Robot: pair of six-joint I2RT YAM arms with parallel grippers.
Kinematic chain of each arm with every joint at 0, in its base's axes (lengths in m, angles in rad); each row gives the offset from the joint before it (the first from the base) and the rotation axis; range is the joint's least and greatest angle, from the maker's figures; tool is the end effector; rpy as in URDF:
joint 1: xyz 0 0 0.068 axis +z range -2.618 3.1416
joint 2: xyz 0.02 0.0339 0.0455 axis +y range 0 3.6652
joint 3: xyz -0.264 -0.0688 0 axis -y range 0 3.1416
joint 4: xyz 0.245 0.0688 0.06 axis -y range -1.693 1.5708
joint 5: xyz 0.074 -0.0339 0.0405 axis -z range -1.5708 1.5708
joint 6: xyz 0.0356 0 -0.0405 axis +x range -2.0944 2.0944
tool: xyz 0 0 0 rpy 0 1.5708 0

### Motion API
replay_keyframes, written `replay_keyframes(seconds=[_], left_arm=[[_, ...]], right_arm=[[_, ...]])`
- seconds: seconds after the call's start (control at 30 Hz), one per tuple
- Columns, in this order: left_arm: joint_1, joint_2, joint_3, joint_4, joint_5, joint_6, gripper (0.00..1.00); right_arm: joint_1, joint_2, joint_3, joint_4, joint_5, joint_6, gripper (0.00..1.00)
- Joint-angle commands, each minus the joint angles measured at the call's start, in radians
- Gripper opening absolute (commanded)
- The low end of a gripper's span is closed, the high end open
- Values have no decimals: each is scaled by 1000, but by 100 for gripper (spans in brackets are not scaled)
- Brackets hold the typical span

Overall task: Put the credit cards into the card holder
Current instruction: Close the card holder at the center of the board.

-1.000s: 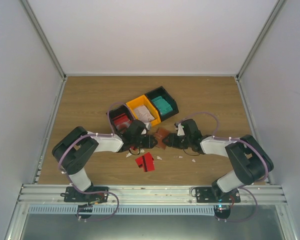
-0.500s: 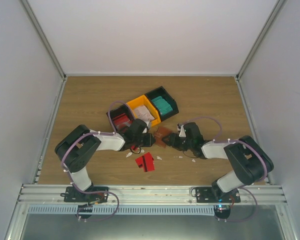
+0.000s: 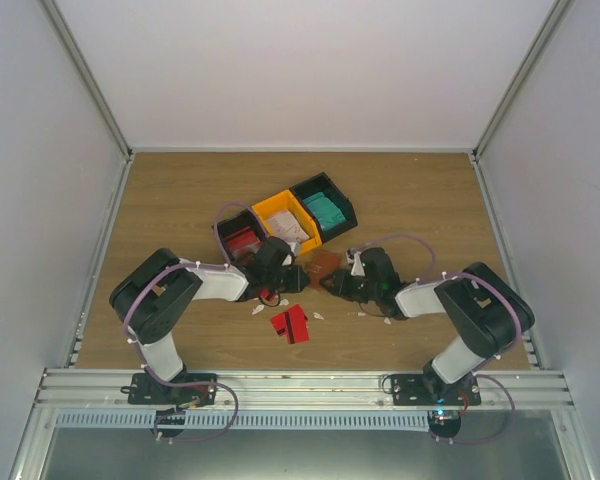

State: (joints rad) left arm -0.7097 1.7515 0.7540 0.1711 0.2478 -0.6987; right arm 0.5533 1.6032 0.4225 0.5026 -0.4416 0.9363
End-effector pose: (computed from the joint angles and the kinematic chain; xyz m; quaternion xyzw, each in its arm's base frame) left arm 0.2403 -0.2179 0.1201 0.0500 0.9241 -0.3214 0.2005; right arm 0.2131 0.1495 0.1070 0.0747 0.8820 0.4307 0.1758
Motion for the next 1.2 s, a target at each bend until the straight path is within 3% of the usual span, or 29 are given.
replay_keyframes(seconds=[0.0,0.07,0.17,0.3,0.47,0.7,0.93,1.1,1.17], left_arm=[[11,39,-57,-76,-33,13,15],[13,5,-64,-49,-2,26,18],[13,-75,-77,-22,19,35,31],[13,-222,-70,-76,-66,34,41],[13,-410,-68,-146,-173,52,45],[15,-645,-41,-264,-285,94,51],[22,-766,-44,-334,-291,113,55],[39,-798,-46,-370,-288,123,57],[48,-805,-48,-381,-285,128,58]], right_arm=[[22,-1,51,38,33,-44,21],[22,-25,83,-65,81,-80,10],[22,-84,164,-292,170,-146,0],[24,-186,271,-676,326,-214,0],[50,-287,405,-1114,591,-203,1],[126,-233,569,-1585,872,-49,0],[237,-33,626,-1815,969,93,1],[337,140,702,-1744,908,82,1],[364,189,747,-1678,864,45,10]])
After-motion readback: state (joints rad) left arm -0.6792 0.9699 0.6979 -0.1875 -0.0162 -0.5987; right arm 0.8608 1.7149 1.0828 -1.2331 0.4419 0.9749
